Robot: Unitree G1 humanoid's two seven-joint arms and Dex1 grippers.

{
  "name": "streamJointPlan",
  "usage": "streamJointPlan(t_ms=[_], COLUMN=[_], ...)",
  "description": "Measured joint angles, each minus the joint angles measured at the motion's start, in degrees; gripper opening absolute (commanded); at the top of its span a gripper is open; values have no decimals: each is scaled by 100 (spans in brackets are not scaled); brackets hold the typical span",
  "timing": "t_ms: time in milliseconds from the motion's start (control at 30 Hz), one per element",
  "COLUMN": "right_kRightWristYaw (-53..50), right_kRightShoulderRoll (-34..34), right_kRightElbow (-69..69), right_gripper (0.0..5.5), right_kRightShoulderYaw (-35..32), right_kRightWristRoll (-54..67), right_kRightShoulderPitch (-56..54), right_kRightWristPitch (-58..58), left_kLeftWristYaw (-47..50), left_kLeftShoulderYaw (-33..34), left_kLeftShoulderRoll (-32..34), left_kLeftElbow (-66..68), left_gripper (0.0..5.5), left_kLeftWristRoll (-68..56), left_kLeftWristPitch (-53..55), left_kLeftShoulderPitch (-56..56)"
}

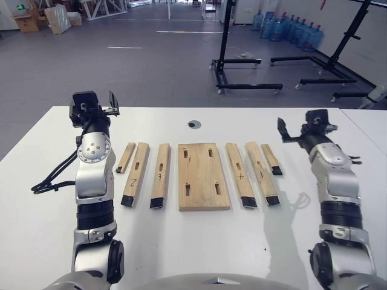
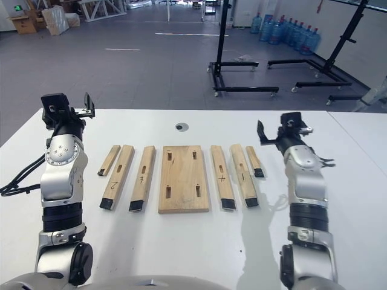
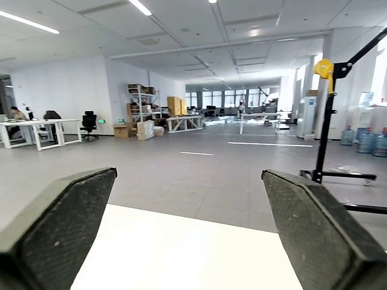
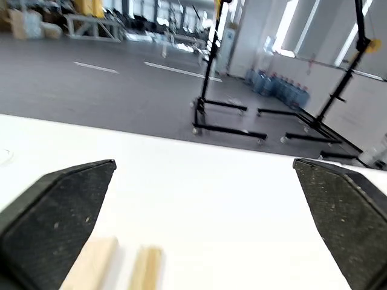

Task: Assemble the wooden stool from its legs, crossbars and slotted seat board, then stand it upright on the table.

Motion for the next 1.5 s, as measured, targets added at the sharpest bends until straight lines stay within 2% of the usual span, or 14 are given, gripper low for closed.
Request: streamJointPlan(t_ms=[133,400,567,733,1500], right_kRightWristYaw=[471,377,275,287,598], right_kRightShoulderRoll=[-180,-65,201,229,154], right_kRightElbow=[545,604,1506,1957,1952], right_gripper=[540,540,540,540,132], right_kRightShoulderYaw=[3,151,585,623,730], right_kRightWristRoll=[130,183,-141,-179,0], right_kRightShoulderPitch=[167,65,81,7,-39], right_kRightWristPitch=[-1,-34,-366,-522,256], left_kLeftWristYaw=[-81,-88,-92,-97,-75], left_kLeftShoulderYaw=[102,102,61,8,-53], left_kLeftShoulderRoll=[49,61,60,60,49], left_kLeftElbow=[-25,-78,-73,-69,-64], left_gripper=[441,441,441,441,444], left_kLeftWristRoll=[-25,-24,-22,-20,1], left_kLeftWristPitch=[0,1,0,-2,-16], left_kLeftShoulderPitch=[262,263,263,263,298])
